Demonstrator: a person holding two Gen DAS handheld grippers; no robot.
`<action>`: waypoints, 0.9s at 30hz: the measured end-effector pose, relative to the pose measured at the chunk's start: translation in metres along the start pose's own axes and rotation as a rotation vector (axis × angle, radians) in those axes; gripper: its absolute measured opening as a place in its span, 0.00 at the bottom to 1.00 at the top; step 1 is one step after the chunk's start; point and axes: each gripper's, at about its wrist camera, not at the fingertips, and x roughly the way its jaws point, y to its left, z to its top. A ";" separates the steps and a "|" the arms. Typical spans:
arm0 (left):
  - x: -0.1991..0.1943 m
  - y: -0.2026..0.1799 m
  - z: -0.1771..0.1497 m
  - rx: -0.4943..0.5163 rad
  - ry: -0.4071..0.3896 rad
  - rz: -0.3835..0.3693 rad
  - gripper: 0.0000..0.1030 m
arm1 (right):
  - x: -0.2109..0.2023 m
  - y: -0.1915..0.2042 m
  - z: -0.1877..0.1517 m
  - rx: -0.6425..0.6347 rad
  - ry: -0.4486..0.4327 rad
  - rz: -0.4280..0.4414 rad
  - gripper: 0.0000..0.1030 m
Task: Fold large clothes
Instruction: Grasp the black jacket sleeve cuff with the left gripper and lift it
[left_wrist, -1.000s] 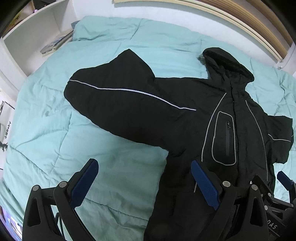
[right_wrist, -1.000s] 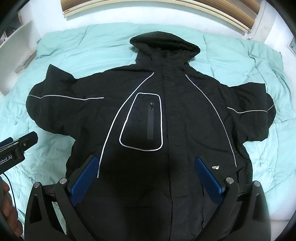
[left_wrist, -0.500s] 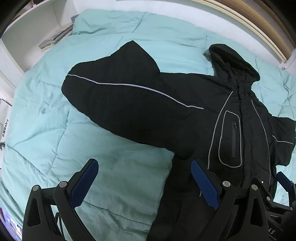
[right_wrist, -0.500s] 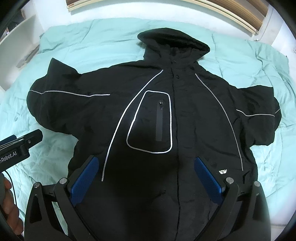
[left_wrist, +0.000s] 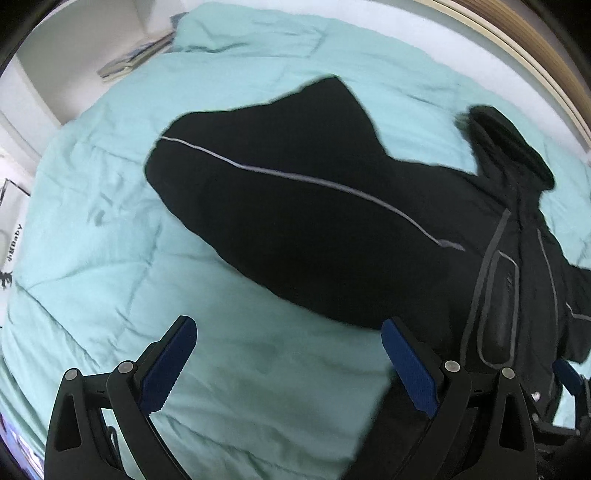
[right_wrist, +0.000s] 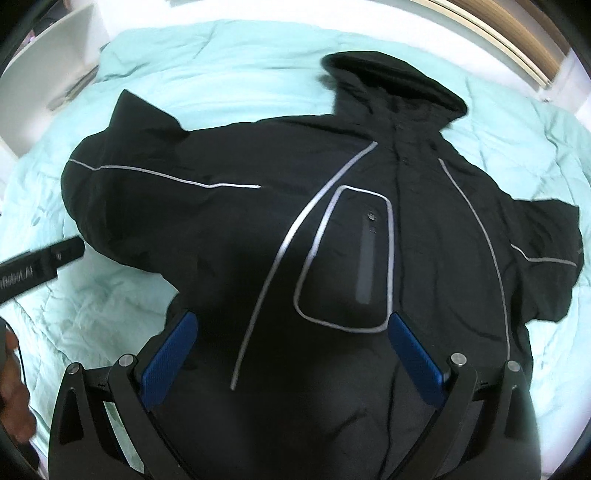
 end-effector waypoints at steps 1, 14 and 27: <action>0.004 0.008 0.006 -0.016 -0.011 0.004 0.97 | 0.003 0.004 0.003 -0.008 -0.002 0.005 1.00; 0.081 0.192 0.093 -0.494 -0.175 -0.204 0.97 | 0.033 0.047 0.043 -0.121 -0.088 0.081 0.87; 0.162 0.221 0.123 -0.603 -0.111 -0.337 0.86 | 0.057 0.062 0.058 -0.151 -0.055 0.080 0.87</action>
